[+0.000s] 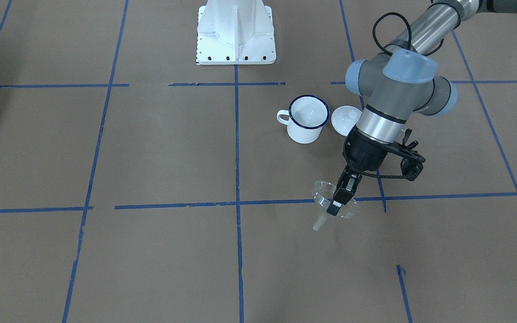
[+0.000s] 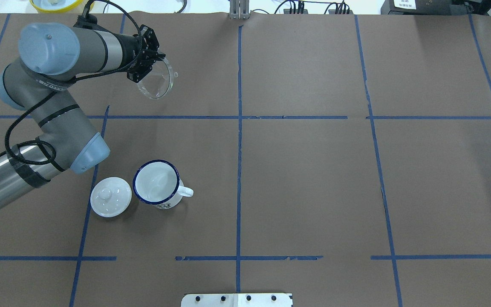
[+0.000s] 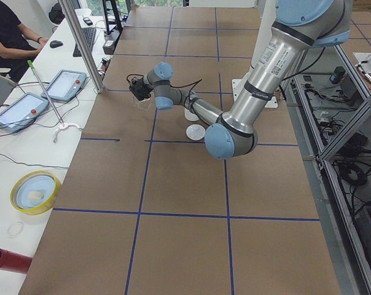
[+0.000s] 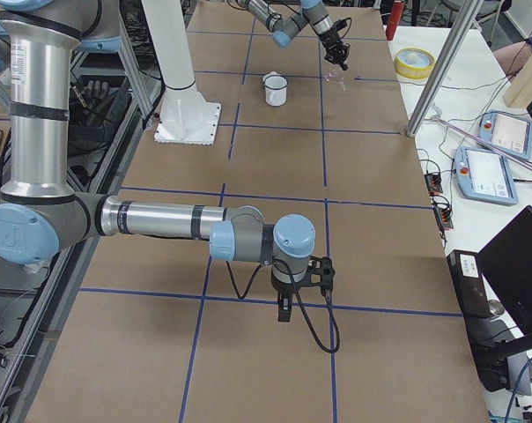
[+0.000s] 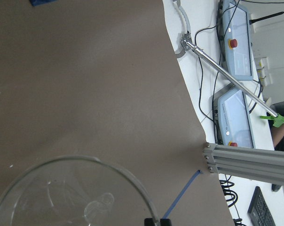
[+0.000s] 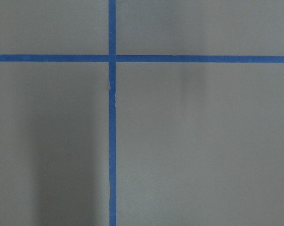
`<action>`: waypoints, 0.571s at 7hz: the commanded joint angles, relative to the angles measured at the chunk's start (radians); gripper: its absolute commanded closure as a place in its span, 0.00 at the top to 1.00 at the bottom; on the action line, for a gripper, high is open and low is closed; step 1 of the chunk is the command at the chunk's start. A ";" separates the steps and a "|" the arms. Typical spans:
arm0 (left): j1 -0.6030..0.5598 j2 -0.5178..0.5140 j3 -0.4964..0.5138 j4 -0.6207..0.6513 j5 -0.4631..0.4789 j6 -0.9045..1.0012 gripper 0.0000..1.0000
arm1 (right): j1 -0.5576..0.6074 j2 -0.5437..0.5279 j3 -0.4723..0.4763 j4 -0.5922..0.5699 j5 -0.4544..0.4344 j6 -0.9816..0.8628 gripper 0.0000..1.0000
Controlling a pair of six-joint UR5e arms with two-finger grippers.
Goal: Place funnel on cup
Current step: 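Carry the glass funnel over the open mug with the left gripper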
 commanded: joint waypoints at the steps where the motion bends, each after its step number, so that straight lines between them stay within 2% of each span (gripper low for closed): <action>1: 0.003 -0.020 -0.259 0.484 -0.075 0.094 0.00 | 0.000 0.000 0.000 0.000 0.000 0.000 1.00; 2: 0.006 -0.044 -0.319 0.670 -0.145 0.146 0.00 | 0.000 0.000 -0.001 0.000 0.000 0.000 1.00; 3: 0.012 -0.090 -0.350 0.848 -0.157 0.159 0.00 | 0.000 0.000 0.000 0.000 0.000 0.000 1.00; 4: 0.075 -0.107 -0.370 0.976 -0.169 0.159 0.00 | 0.000 0.000 0.000 0.000 0.000 0.000 1.00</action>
